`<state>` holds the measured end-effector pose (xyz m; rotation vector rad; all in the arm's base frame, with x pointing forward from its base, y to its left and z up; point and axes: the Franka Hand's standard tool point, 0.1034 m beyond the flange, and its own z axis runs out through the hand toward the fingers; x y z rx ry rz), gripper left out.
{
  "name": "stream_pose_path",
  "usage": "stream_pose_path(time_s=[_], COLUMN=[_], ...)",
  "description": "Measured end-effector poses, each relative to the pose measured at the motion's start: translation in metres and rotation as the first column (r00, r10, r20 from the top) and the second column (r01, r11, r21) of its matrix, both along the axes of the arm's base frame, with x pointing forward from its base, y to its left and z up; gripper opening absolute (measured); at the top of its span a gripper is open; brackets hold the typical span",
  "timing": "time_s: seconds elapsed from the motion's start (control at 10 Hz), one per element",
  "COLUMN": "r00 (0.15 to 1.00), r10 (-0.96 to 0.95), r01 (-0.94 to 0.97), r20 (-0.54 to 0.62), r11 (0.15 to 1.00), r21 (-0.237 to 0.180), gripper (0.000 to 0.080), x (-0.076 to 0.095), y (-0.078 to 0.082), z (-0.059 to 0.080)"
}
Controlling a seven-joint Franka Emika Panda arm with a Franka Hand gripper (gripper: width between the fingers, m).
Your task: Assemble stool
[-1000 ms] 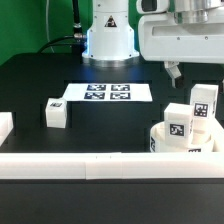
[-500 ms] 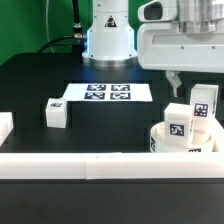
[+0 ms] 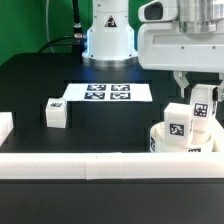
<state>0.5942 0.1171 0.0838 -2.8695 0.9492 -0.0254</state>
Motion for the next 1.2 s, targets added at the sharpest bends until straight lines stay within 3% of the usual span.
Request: stream_pose_path(time_s=[0.2,0.4,0.7,1.2], r00=[1.0,0.971,0.758,0.519], r10=[-0.009,-0.238,-0.648,-0.845], r01=[0.009,0.239,0.652,0.855], r20=[-0.001,-0.032,-0.07,-0.133], r11=[1.0,0.971,0.752,0.511], r21=[0.0,0.022,0.096,0.087], gripper=[0.034,0.034,0.034,0.034], x=[0.0,-0.0018,-0.0011,-0.0011], y=[0.0,0.005,0.0065,0.0094], z=[0.0,-0.0005,-0.0021,-0.0019])
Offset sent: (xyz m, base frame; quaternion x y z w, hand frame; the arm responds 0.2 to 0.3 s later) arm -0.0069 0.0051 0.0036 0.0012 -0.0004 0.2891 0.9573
